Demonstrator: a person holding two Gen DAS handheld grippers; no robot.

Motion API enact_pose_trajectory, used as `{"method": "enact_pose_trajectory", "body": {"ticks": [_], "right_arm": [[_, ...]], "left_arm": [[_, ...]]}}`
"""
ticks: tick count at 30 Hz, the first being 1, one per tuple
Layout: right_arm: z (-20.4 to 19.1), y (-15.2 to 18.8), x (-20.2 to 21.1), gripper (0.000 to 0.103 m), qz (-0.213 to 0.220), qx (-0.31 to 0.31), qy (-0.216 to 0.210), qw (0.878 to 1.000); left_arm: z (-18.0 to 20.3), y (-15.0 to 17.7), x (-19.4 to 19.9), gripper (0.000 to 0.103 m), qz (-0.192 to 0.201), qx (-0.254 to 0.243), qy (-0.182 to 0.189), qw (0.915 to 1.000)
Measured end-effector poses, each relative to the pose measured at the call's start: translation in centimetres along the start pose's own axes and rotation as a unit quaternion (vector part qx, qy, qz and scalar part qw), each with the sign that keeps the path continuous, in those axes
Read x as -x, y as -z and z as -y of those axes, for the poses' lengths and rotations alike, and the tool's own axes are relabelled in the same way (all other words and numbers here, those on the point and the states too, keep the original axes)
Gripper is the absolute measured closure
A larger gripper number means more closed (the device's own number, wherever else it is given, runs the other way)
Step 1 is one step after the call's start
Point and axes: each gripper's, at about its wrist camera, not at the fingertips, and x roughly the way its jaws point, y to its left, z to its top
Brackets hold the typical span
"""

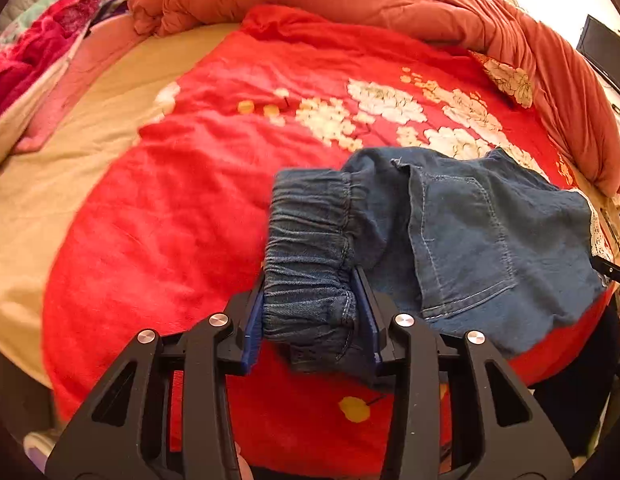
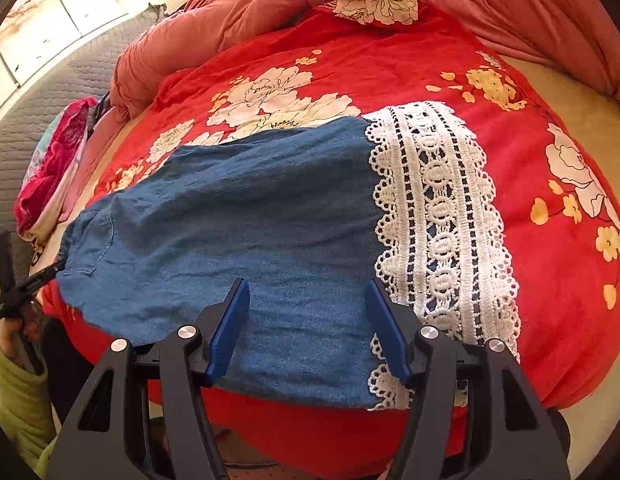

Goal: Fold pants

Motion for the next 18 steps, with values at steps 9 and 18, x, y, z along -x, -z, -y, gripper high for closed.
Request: {"method": "enact_pose_trajectory", "body": {"ticks": [9,18], "right_arm": [[2.0,-2.8,6.0,0.034,0.098,-0.003,-0.021,0.995],[9.2,-9.8,1.9,0.034,0.073,-0.084,-0.041,0.993]], "left_arm": [[3.1,-3.9,8.4,0.038,0.103,-0.036,0.001,0.994],[17.2,-11.8,-3.9,0.038,-0.02,-0.149,0.116,0.9818]]}}
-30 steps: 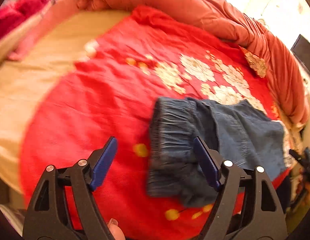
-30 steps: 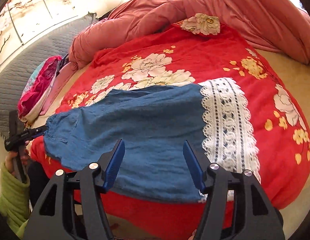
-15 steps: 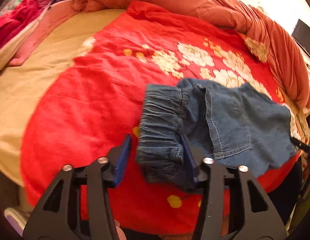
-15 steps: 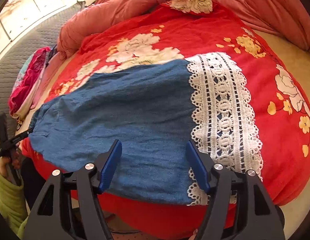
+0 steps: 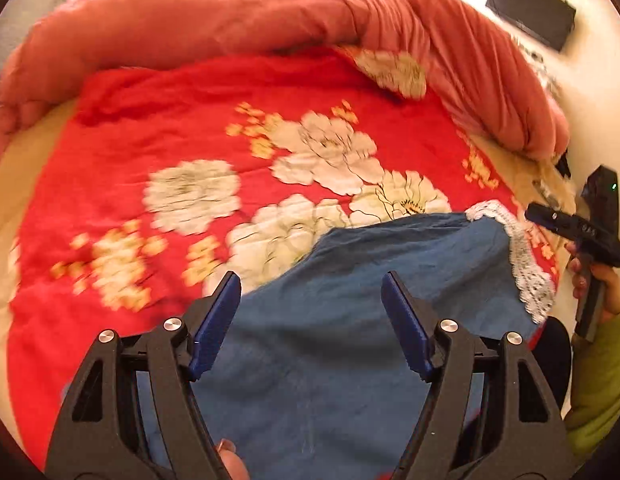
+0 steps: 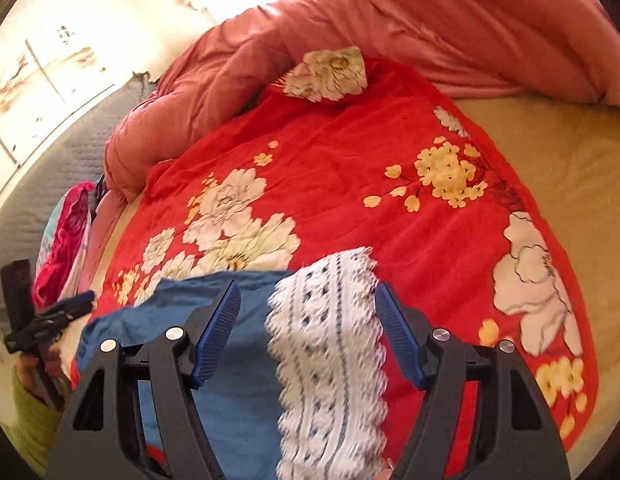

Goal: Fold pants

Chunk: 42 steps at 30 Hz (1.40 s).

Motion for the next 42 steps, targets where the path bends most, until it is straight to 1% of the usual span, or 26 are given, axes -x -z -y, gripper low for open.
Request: {"method": "enact_pose_trajectory", "body": {"ticks": [3,4,8,10,11,12,13,14,16,17,20,22,23,25,28,29,31,32,33,34,36,37,38,39,40,42], "right_arm": [[1.2,-0.7,-2.0,0.034,-0.023,-0.014,-0.006,1.0],[1.7,-0.9,-2.9,0.034,-0.033,-0.021,-0.01,0.999],[2.5,-0.7,-4.5,0.034,-0.048,-0.029,-0.021,0.998],[2.9,-0.5,-5.2,0.034,-0.053,-0.032,-0.024,0.998],[3.0,-0.3,-5.4,0.035,-0.054,-0.032,-0.027,0.998],[3.0,-0.2,-5.6,0.038,-0.056,-0.028,-0.028,0.998],[3.0,-0.1,-5.6,0.053,-0.056,-0.024,-0.028,0.998],[2.9,0.0,-5.5,0.06,-0.056,-0.016,-0.038,0.998],[2.6,0.4,-5.2,0.079,-0.051,-0.002,-0.046,0.998],[2.4,0.6,-4.9,0.082,-0.045,0.008,-0.047,0.998],[1.7,0.9,-3.1,0.083,-0.004,0.021,-0.055,0.998],[1.2,0.3,-2.2,0.083,0.02,0.034,-0.042,0.998],[1.1,-0.1,-2.2,0.083,0.023,0.04,-0.033,0.998],[1.1,-0.8,-3.0,0.083,0.015,0.048,0.002,0.999],[1.5,-0.8,-5.3,0.083,-0.018,0.072,0.061,0.995],[1.7,-0.7,-5.7,0.083,-0.025,0.072,0.061,0.995],[2.0,-0.8,-6.0,0.078,-0.026,0.071,0.067,0.995],[1.8,-0.8,-6.0,0.075,-0.024,0.082,0.076,0.993],[1.6,-0.7,-5.9,0.07,-0.02,0.09,0.084,0.992],[1.6,-0.6,-5.7,0.068,-0.016,0.093,0.089,0.992],[1.8,-0.5,-4.4,0.067,-0.002,0.076,0.081,0.994],[1.8,-0.4,-3.4,0.063,0.012,0.075,0.082,0.994],[1.4,-0.2,-2.4,0.059,0.027,0.079,0.08,0.993],[0.9,0.0,-1.2,0.053,0.041,0.083,0.077,0.993],[0.0,0.5,0.0,0.052,0.054,0.093,0.075,0.991],[-2.0,1.7,1.5,0.051,0.067,0.122,0.065,0.988]], "left_arm": [[1.4,-1.6,-5.2,0.038,-0.042,-0.045,-0.019,0.9979],[1.7,-1.7,-5.9,0.038,-0.05,-0.054,-0.018,0.9971],[1.3,-1.8,-9.5,0.038,-0.084,-0.054,-0.002,0.995],[1.0,-1.5,-10.3,0.046,-0.095,-0.042,0.013,0.9945],[1.1,-1.3,-10.4,0.063,-0.098,-0.035,0.027,0.9942],[1.3,-1.1,-10.4,0.078,-0.096,-0.033,0.036,0.9942],[1.4,-1.1,-10.2,0.084,-0.093,-0.035,0.041,0.9942],[1.6,-0.9,-10.0,0.092,-0.089,-0.037,0.044,0.9944],[1.7,-0.9,-9.2,0.095,-0.075,-0.032,0.048,0.9955],[1.8,-0.9,-8.8,0.096,-0.065,-0.025,0.052,0.9963],[1.4,-1.2,-6.5,0.096,-0.014,-0.013,0.05,0.9985],[1.2,-1.7,-5.8,0.096,0.013,-0.008,0.044,0.9989],[1.0,-1.9,-6.0,0.096,0.014,-0.006,0.035,0.9993],[1.0,-2.1,-7.4,0.096,0.0,-0.004,0.019,0.9998],[0.7,-1.3,-10.1,0.093,-0.03,-0.004,-0.005,0.9995],[0.5,-0.8,-10.8,0.092,-0.036,0.0,-0.006,0.9993],[0.3,-0.5,-10.9,0.092,-0.03,0.005,-0.002,0.9995],[0.1,-0.5,-10.8,0.091,-0.027,0.008,0.0,0.9996],[0.1,-0.5,-10.6,0.091,-0.025,0.009,0.002,0.9996],[0.0,-0.5,-10.3,0.09,-0.022,0.01,0.004,0.9997],[-0.3,-0.5,-9.4,0.077,-0.015,0.016,0.002,0.9998],[-0.4,-0.4,-8.6,0.074,-0.01,0.02,0.005,0.9997],[-0.5,-0.2,-7.7,0.069,-0.001,0.023,0.009,0.9997],[-0.3,-0.1,-6.8,0.062,0.004,0.025,0.007,0.9996],[-0.2,0.2,-5.9,0.059,0.011,0.024,0.004,0.9997],[0.6,1.5,-3.7,0.045,0.03,0.01,-0.001,0.9995]]}}
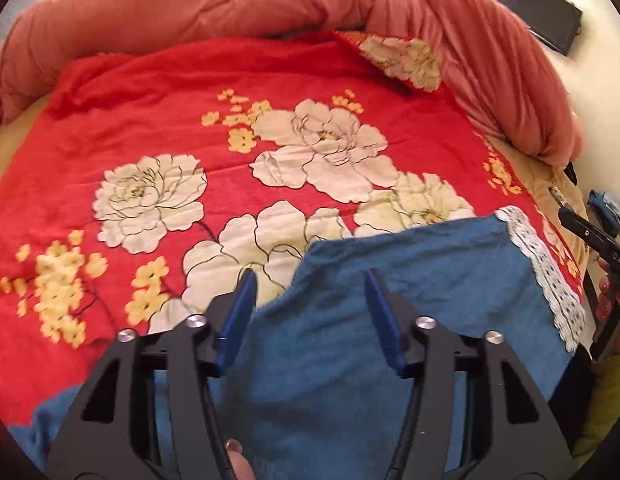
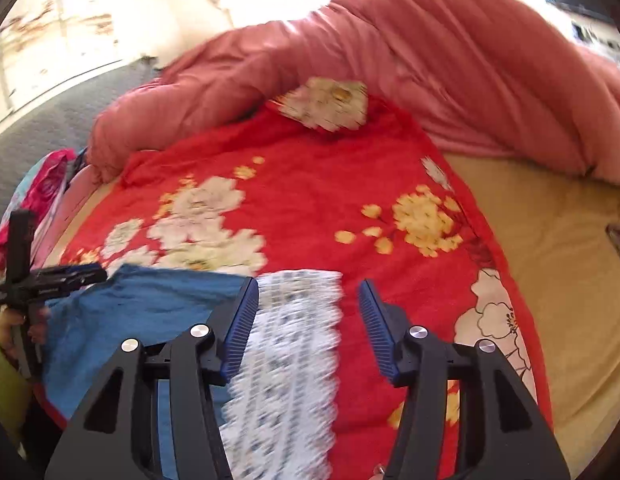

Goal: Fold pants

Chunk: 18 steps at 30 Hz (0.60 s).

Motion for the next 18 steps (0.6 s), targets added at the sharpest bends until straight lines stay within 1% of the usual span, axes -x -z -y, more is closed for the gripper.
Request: {"method": "enact_pose_trajectory", "body": {"ticks": [1,3,4,5,6,7,8,9,10,11,12,13,14,15,16,17,18], "right_arm": [[-1.6,0.6,0.8,0.05,0.002,0.015,-0.014,1.0],[-3.8,1.3,1.2,0.05,-0.004,0.035,-0.033,0.999],[-5.4,1.6,1.1,0.05,-0.01,0.05,-0.044,0.998],[-7.1,1.8,0.7,0.05,-0.018,0.066,-0.054,0.996],[-8.2,1.8,0.4,0.047,-0.025,0.076,-0.061,0.995],[-9.8,2.0,-0.2,0.046,-0.035,0.094,-0.072,0.992],[-11.0,2.1,-0.9,0.046,-0.043,0.108,-0.073,0.99],[-12.1,2.4,-1.6,0.045,-0.056,0.121,-0.07,0.989],[-12.9,2.7,-2.6,0.044,-0.072,0.134,-0.066,0.986],[-13.2,3.0,-3.5,0.044,-0.086,0.141,-0.054,0.985],[-13.1,3.4,-4.5,0.044,-0.105,0.144,-0.025,0.984],[-12.5,4.0,-5.8,0.044,-0.135,0.149,0.02,0.979],[-11.6,4.4,-6.4,0.044,-0.154,0.144,0.043,0.977],[-10.0,4.6,-6.5,0.044,-0.162,0.116,0.034,0.979],[-9.0,4.7,-6.3,0.049,-0.162,0.091,0.014,0.982],[-8.2,4.7,-6.0,0.052,-0.161,0.076,0.006,0.984],[-7.7,4.6,-5.8,0.054,-0.159,0.071,0.005,0.985]], "left_arm": [[0.4,0.6,0.7,0.043,0.002,-0.003,-0.002,1.0],[1.3,2.1,1.9,0.035,0.004,-0.01,0.006,0.9999],[1.8,2.9,2.4,0.032,0.006,-0.017,0.004,0.9998],[2.5,3.7,2.8,0.027,0.011,-0.03,-0.003,0.9995],[2.9,4.3,2.9,0.022,0.013,-0.04,-0.012,0.9991],[3.5,5.0,3.2,0.019,0.015,-0.055,-0.031,0.9979],[3.9,5.5,3.3,0.014,0.015,-0.07,-0.052,0.9961],[4.1,6.2,3.2,0.012,0.013,-0.084,-0.079,0.9933],[3.9,6.7,3.0,0.012,0.007,-0.089,-0.097,0.9913],[3.6,7.2,2.8,0.011,-0.003,-0.09,-0.111,0.9897],[2.9,7.8,2.3,0.01,-0.02,-0.081,-0.121,0.9891],[2.2,8.2,1.9,0.01,-0.03,-0.073,-0.122,0.9894],[1.6,8.5,1.8,0.01,-0.034,-0.065,-0.118,0.9903],[0.7,9.0,1.9,0.01,-0.033,-0.049,-0.105,0.9928],[0.0,9.2,2.1,0.01,-0.031,-0.037,-0.093,0.9945],[-0.7,9.3,2.3,0.01,-0.031,-0.025,-0.084,0.9956],[-0.9,9.4,2.4,0.01,-0.031,-0.022,-0.083,0.9958]]}}
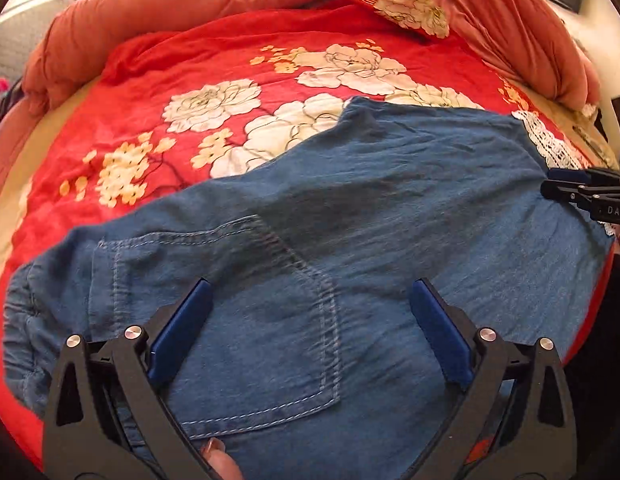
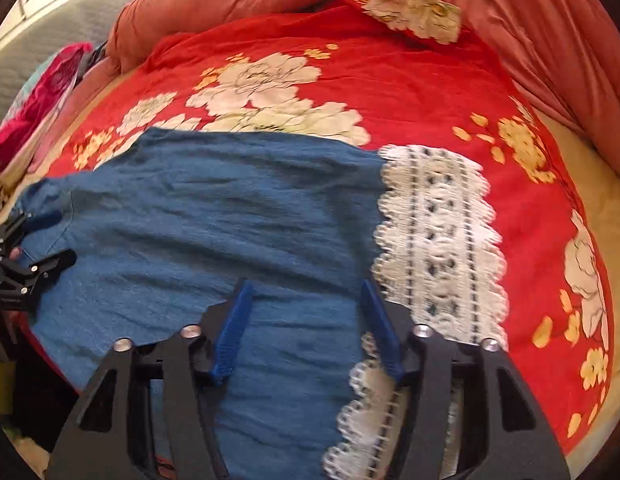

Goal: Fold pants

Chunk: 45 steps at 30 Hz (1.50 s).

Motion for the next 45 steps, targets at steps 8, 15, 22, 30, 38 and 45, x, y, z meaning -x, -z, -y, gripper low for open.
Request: {"method": "enact_pose_trajectory", "body": {"ticks": [8,15,22,30,38,45], "right_arm": [[-0.8,1.5,4.1,0.039,0.066,-0.005,-0.026,0.997],[-3.0,5.0,6.9,0.029,0.072,0.005,-0.015,0.997],[-1.8,6.7,4.7,0.029,0.032,-0.023,0.019,0.999],[0.2,7.5,9.2,0.029,0.098,-0.079,-0.036,0.991],[2.9,9.4,12.2,0.027,0.13,-0.132,-0.011,0.983],[4.0,10.3,11.7,0.027,0.131,-0.164,-0.016,0.978]], "left_arm": [[-0.7,0.4,3.9,0.01,0.037,0.026,0.031,0.9985],[-2.3,1.5,5.9,0.01,0.022,0.034,-0.038,0.9984],[-4.1,4.5,4.4,0.01,-0.004,0.051,-0.027,0.9983],[-3.0,3.9,7.6,0.009,0.024,0.054,-0.009,0.9982],[2.6,0.0,10.0,0.009,0.062,0.006,0.063,0.9961],[9.3,-6.1,7.8,0.009,0.077,-0.065,0.118,0.9879]]}}
